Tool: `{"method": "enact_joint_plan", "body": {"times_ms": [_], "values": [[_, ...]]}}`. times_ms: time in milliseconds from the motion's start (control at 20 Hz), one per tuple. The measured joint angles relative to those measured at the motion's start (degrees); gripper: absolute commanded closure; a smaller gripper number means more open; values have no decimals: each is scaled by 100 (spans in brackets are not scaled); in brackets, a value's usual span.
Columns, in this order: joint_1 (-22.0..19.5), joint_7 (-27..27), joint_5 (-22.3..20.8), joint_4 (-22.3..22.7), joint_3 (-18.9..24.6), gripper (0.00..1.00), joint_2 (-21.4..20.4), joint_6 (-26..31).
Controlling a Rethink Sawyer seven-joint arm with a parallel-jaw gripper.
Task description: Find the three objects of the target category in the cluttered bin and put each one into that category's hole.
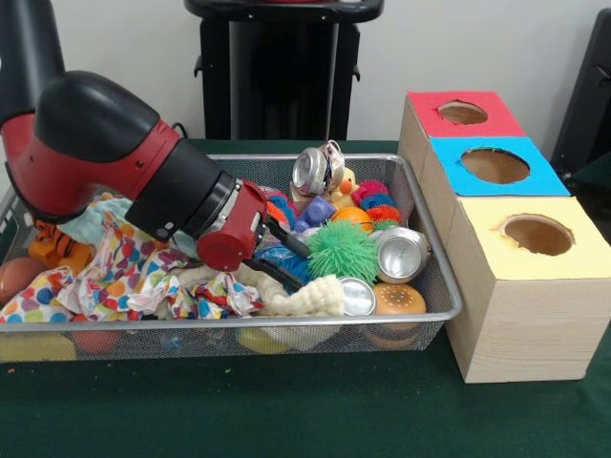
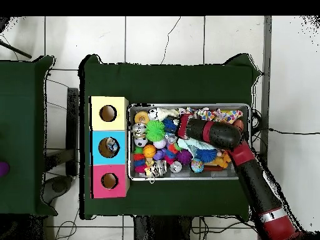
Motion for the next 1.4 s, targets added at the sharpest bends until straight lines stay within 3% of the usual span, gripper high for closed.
{"method": "enact_joint_plan", "body": {"times_ms": [700,1400], "values": [[-207,0,-8,983,-64,0,-513,1],[-263,0,-8,1068,-127,0,-526,0]]}}
